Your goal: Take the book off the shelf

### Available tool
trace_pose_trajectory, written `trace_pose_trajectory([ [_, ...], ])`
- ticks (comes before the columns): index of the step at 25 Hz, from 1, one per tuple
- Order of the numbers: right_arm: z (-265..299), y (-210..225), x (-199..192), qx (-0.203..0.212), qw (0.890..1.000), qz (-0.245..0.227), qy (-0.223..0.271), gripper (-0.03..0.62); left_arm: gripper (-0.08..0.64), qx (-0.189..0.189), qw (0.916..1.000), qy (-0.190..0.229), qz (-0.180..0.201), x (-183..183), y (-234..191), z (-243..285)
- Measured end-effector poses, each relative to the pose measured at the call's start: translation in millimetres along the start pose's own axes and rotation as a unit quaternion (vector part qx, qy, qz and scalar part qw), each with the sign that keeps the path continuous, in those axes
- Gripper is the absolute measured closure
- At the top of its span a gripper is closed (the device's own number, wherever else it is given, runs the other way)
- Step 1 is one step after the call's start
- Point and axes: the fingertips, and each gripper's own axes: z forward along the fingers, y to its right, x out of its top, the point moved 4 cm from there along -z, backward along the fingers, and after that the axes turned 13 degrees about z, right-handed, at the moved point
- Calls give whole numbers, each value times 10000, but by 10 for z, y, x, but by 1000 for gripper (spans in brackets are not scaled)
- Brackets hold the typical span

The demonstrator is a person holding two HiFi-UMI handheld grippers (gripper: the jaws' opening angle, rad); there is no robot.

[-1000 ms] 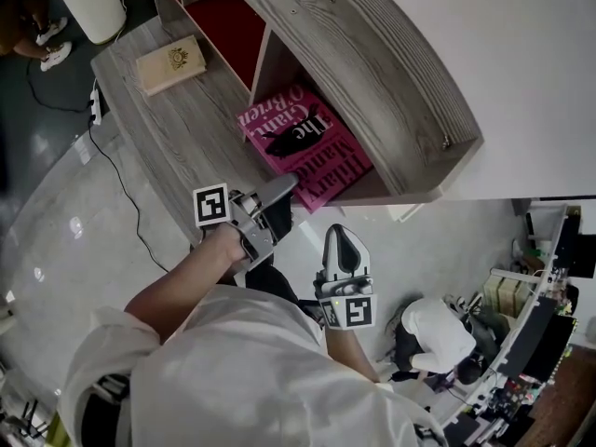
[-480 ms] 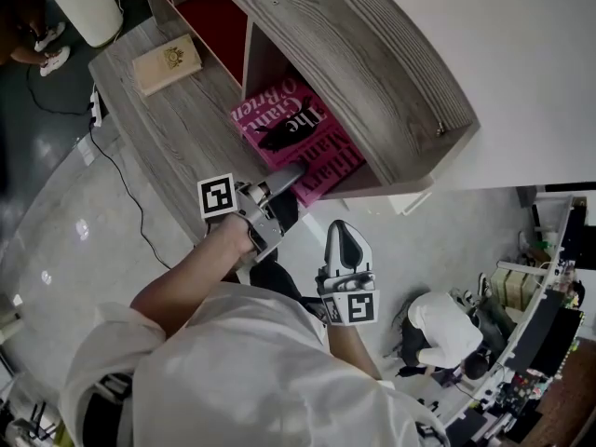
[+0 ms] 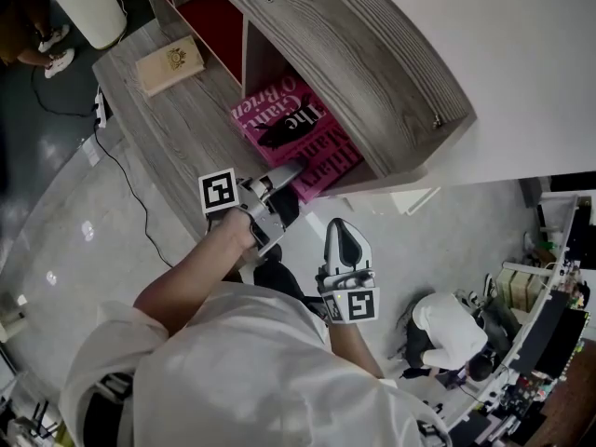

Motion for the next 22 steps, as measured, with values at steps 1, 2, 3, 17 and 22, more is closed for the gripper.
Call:
trace_pose_trajectory([
  [1,-6,3,-1,8,10000,12,5,574,400,11,10000,13,-8,-2,-3,-1],
  [2,-14,10,1,9,10000,26,9,574,402,19,10000,25,-18,-3,-6,0],
  [3,-23,21,4,7,10000,46,11,574,403,20,10000,38,-31,-6,-6,2],
  [17,-102,-29,63,188,9998,108,54,574,408,-135,9994,232,-231,-51,111,-224],
  [22,-136,-99,68,345,9994,73,70,574,408,-248,9986,339,-324,-92,164,-403],
])
